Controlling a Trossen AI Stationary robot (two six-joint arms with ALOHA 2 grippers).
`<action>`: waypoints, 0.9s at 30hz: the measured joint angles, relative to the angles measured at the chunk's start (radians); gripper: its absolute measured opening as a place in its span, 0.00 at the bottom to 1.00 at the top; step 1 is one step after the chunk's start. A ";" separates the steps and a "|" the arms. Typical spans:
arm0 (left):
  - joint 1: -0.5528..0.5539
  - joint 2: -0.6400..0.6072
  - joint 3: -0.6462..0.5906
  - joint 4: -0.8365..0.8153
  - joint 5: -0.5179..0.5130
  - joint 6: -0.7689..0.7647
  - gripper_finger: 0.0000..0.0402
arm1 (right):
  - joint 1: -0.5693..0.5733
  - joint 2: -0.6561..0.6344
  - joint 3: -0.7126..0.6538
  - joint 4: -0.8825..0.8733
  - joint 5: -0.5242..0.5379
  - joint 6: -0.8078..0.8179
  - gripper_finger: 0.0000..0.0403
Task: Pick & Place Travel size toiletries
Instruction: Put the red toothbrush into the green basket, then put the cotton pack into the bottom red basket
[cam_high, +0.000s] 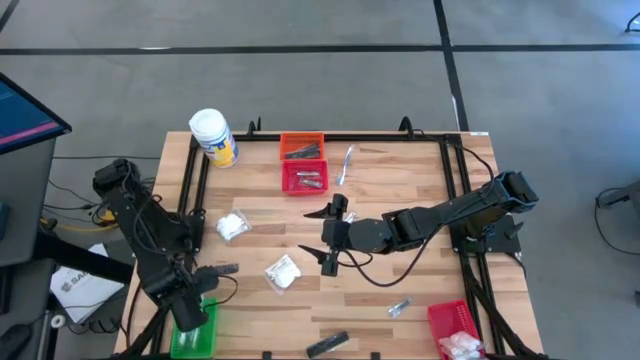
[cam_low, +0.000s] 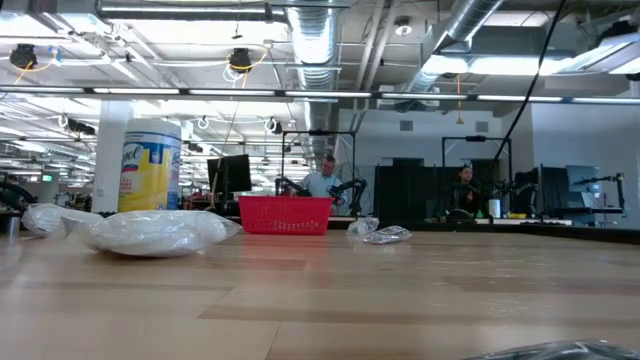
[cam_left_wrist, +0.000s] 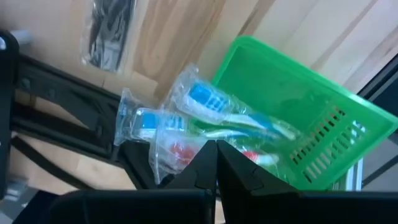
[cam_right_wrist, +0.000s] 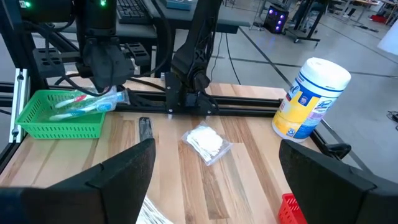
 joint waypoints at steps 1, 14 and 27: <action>0.000 0.000 0.000 0.000 0.003 -0.001 0.00 | 0.000 0.000 0.000 0.000 0.000 0.000 0.83; -0.048 0.000 0.001 0.018 -0.093 -0.043 0.00 | 0.001 0.000 0.000 -0.016 0.000 0.000 0.83; -0.025 -0.003 0.068 0.035 -0.539 0.248 0.00 | 0.055 -0.124 0.003 -0.367 0.002 0.240 0.83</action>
